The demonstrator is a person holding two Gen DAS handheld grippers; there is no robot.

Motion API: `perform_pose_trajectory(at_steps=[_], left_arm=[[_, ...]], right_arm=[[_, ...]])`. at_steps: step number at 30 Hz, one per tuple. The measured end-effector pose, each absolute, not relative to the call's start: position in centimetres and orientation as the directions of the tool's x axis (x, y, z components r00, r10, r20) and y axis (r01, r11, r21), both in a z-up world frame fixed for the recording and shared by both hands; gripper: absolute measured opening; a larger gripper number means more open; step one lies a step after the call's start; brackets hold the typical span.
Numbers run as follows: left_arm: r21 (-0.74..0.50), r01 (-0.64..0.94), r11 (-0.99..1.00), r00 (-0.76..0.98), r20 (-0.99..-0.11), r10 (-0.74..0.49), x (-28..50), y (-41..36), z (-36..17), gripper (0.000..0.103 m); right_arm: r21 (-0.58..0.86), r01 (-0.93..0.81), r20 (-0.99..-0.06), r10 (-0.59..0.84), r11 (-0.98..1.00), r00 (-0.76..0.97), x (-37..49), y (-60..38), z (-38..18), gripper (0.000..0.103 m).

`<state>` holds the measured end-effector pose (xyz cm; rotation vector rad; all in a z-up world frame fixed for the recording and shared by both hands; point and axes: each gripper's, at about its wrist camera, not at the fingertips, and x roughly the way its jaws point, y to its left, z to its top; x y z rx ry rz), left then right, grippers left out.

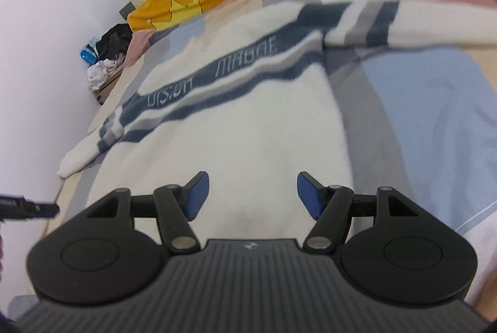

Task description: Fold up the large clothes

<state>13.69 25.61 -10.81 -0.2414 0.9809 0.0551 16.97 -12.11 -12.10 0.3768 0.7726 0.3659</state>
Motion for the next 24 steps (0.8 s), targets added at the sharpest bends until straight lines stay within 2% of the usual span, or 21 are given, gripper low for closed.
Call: perform_pose_trajectory(at_steps=[11,15,19,24], left_arm=[[-0.178,0.008,0.984,0.675,-0.725,-0.137,17.5,13.8,-9.2,0.043],[-0.236,0.038,0.971,0.700,-0.687,-0.195,19.1,10.9,-8.7,0.043],[-0.215,0.070,0.974,0.732,-0.652,-0.196,20.5,8.0,-8.1,0.043],[-0.265,0.101,0.959,0.755,-0.608,-0.247,22.4,5.2,-7.6,0.043]], right_arm=[[0.365,-0.142,-0.516,0.327,0.920,0.792,16.8,-15.0,-9.8,0.066],[0.321,-0.102,-0.491,0.258,0.941,0.832,17.5,-16.5,-8.9,0.066],[0.313,-0.053,-0.470,0.203,0.948,0.859,18.4,-18.2,-8.3,0.067],[0.340,0.023,-0.465,0.146,0.940,0.873,19.9,-20.7,-8.1,0.066]])
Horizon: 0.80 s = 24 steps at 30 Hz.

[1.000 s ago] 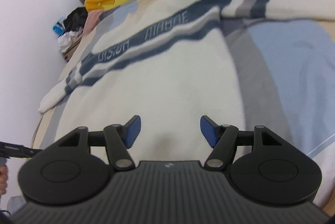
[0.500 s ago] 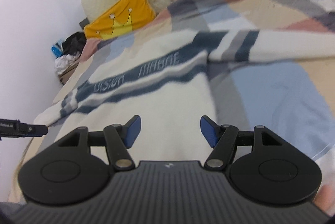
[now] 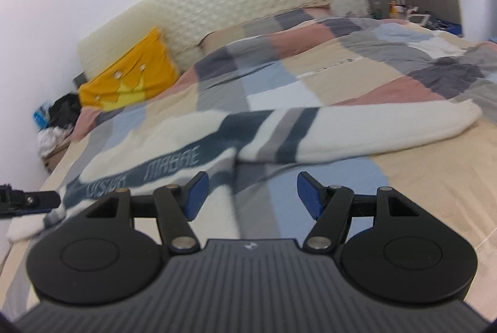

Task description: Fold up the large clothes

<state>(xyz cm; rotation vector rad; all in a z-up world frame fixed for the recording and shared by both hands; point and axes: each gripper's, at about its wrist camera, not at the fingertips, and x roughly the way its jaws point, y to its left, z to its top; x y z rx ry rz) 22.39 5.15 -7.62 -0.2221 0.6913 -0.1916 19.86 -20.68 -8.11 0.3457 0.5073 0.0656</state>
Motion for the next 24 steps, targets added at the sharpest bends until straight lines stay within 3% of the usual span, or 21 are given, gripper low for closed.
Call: perform_pose_trajectory(at_steps=[7,13,20,21,22,24], left_arm=[[-0.231,0.124,0.965,0.736,-0.631,-0.245,24.6,3.2,-10.9,0.043],[-0.209,0.098,0.973,0.725,-0.655,-0.214,24.2,5.7,-14.7,0.043],[-0.279,0.030,0.960,0.709,-0.671,-0.217,24.2,8.7,-17.6,0.043],[-0.281,0.031,0.959,0.704,-0.675,-0.221,24.2,8.8,-17.8,0.043],[-0.279,0.033,0.960,0.702,-0.677,-0.221,24.2,8.8,-17.9,0.043],[-0.270,0.041,0.962,0.701,-0.678,-0.220,24.0,8.7,-18.0,0.043]], right_arm=[[0.365,0.157,-0.494,0.048,0.918,0.868,23.8,-24.7,-9.1,0.067],[0.439,0.210,-0.521,0.058,0.874,0.851,27.0,-27.1,-11.3,0.067],[0.505,0.303,-0.566,0.046,0.808,0.823,30.3,-29.4,-14.5,0.067],[0.535,0.304,-0.561,0.062,0.788,0.826,30.6,-29.9,-15.0,0.071],[0.570,0.306,-0.550,0.078,0.763,0.831,30.9,-30.5,-15.6,0.080],[0.612,0.332,-0.541,0.074,0.718,0.838,31.2,-31.6,-16.5,0.087]])
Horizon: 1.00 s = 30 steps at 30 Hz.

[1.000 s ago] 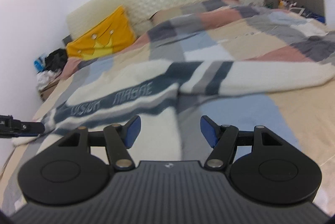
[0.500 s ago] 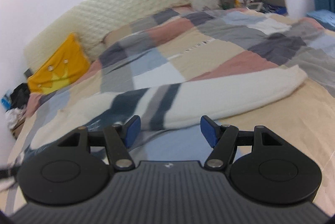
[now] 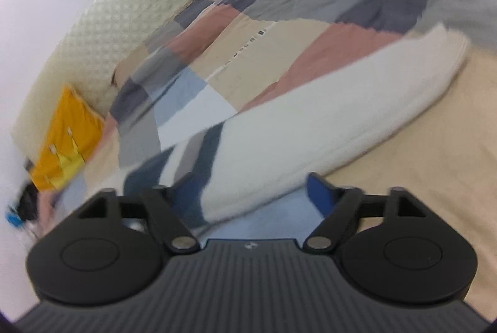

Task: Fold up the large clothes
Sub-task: 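Grasp a sweater sleeve cuff with the right tool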

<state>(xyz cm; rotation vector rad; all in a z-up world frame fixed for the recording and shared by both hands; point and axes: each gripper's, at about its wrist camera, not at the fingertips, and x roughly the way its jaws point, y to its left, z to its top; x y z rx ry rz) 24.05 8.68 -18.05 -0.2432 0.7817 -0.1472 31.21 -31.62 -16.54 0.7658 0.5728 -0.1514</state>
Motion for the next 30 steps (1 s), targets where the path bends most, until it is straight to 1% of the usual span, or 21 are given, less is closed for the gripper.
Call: perform_pose_trajectory(at_steps=[9,12,14,16,19,23,27,30], left_arm=[[-0.246,0.087,0.965,0.699,-0.676,-0.235,24.0,7.5,-18.3,0.043],[-0.252,0.085,0.964,0.692,-0.681,-0.240,24.4,7.3,-18.7,0.043],[-0.256,0.081,0.963,0.689,-0.685,-0.240,24.7,7.3,-18.9,0.043],[-0.254,0.073,0.965,0.685,-0.690,-0.234,25.0,7.4,-19.1,0.043],[-0.265,0.059,0.963,0.679,-0.696,-0.233,25.2,7.8,-19.5,0.043],[-0.258,0.044,0.965,0.674,-0.705,-0.220,25.7,7.8,-19.9,0.043],[-0.255,0.032,0.966,0.669,-0.713,-0.210,25.9,7.9,-20.3,0.043],[-0.256,0.025,0.966,0.667,-0.716,-0.207,25.9,8.0,-20.4,0.043]], right_arm=[[0.750,0.429,-0.508,0.023,0.505,0.861,31.9,-36.7,-20.3,0.087],[0.798,0.423,-0.466,-0.007,0.429,0.885,31.3,-38.0,-21.2,0.087],[0.811,0.414,-0.441,-0.034,0.414,0.897,31.2,-38.6,-21.4,0.087],[0.812,0.418,-0.436,-0.052,0.408,0.899,31.1,-39.3,-21.5,0.087],[0.837,0.408,-0.423,-0.040,0.366,0.905,30.2,-39.5,-21.7,0.087],[0.800,0.449,-0.469,-0.054,0.398,0.882,28.9,-39.3,-21.2,0.087],[0.837,0.419,-0.429,-0.053,0.352,0.902,27.9,-40.1,-22.0,0.087],[0.854,0.416,-0.410,-0.088,0.312,0.908,28.5,-40.9,-22.4,0.087]])
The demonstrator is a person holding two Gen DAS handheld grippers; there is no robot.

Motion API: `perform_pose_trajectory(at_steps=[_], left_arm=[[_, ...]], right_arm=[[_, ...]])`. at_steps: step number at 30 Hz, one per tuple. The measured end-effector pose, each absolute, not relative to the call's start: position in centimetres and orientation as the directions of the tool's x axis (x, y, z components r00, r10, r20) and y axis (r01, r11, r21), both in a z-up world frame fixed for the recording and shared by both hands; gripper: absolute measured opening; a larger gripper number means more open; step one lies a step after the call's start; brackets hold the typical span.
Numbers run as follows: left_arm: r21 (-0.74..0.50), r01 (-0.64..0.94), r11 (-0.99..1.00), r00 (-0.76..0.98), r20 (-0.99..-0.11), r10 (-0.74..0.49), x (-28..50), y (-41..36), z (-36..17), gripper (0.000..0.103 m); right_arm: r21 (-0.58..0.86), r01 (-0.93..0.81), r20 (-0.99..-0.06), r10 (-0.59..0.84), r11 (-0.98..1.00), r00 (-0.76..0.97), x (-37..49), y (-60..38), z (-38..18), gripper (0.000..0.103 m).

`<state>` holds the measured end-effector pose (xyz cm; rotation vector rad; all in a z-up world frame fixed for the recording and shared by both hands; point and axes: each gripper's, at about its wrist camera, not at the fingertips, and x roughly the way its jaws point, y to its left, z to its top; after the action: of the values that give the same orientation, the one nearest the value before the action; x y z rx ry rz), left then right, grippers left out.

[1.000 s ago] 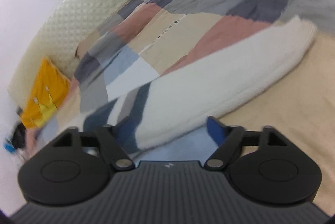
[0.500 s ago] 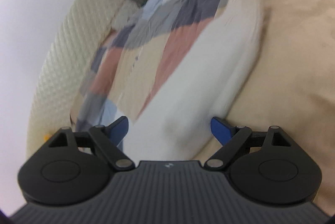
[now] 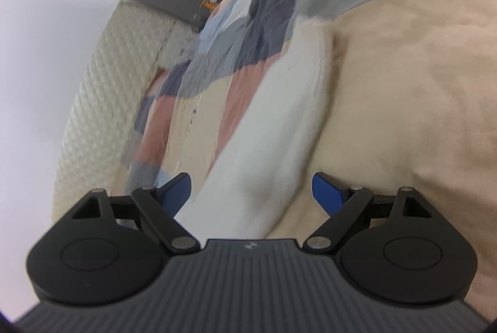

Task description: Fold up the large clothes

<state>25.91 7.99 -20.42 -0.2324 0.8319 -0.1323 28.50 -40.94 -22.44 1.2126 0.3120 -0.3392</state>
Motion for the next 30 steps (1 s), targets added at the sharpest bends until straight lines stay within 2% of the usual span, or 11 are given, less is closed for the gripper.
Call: perform_pose_trajectory(at_steps=[4,7,9,11,12,13,14,17,23,30], left_arm=[[-0.254,0.018,0.967,0.677,-0.709,-0.199,25.9,8.3,-20.1,0.043],[-0.246,0.003,0.969,0.683,-0.708,-0.182,25.9,8.7,-20.2,0.043],[-0.242,-0.003,0.970,0.682,-0.710,-0.175,26.1,8.9,-20.4,0.043],[-0.244,-0.016,0.970,0.670,-0.723,-0.171,26.4,9.2,-20.8,0.043],[-0.247,-0.023,0.969,0.662,-0.730,-0.170,26.6,9.3,-21.0,0.043],[-0.250,-0.036,0.968,0.650,-0.742,-0.167,26.8,9.5,-21.1,0.043],[-0.255,-0.041,0.966,0.648,-0.743,-0.169,27.0,9.7,-21.0,0.043],[-0.263,-0.048,0.964,0.663,-0.730,-0.166,27.2,10.4,-20.3,0.043],[-0.319,-0.071,0.945,0.673,-0.714,-0.191,26.8,12.4,-19.1,0.043],[-0.396,-0.108,0.912,0.729,-0.655,-0.199,26.2,16.1,-16.2,0.043]], right_arm=[[0.845,0.423,-0.396,-0.147,0.328,0.906,29.6,-42.1,-22.6,0.086],[0.824,0.444,-0.403,-0.185,0.352,0.896,30.8,-43.4,-22.8,0.077],[0.795,0.474,-0.420,-0.219,0.380,0.881,31.7,-44.1,-22.8,0.064],[0.744,0.515,-0.452,-0.248,0.425,0.857,32.5,-44.5,-22.6,0.041],[0.725,0.532,-0.467,-0.256,0.437,0.846,32.8,-44.8,-22.6,0.034],[0.717,0.543,-0.479,-0.257,0.438,0.839,33.0,-45.2,-22.7,0.023],[0.717,0.548,-0.486,-0.253,0.432,0.836,32.8,-45.5,-22.7,0.021],[0.690,0.545,-0.487,-0.252,0.477,0.837,33.5,-45.5,-20.8,0.016],[0.609,0.410,-0.373,-0.210,0.679,0.904,36.8,-41.8,-12.2,0.013],[0.537,0.197,-0.270,-0.054,0.820,0.961,39.3,-32.2,-2.1,0.013]])
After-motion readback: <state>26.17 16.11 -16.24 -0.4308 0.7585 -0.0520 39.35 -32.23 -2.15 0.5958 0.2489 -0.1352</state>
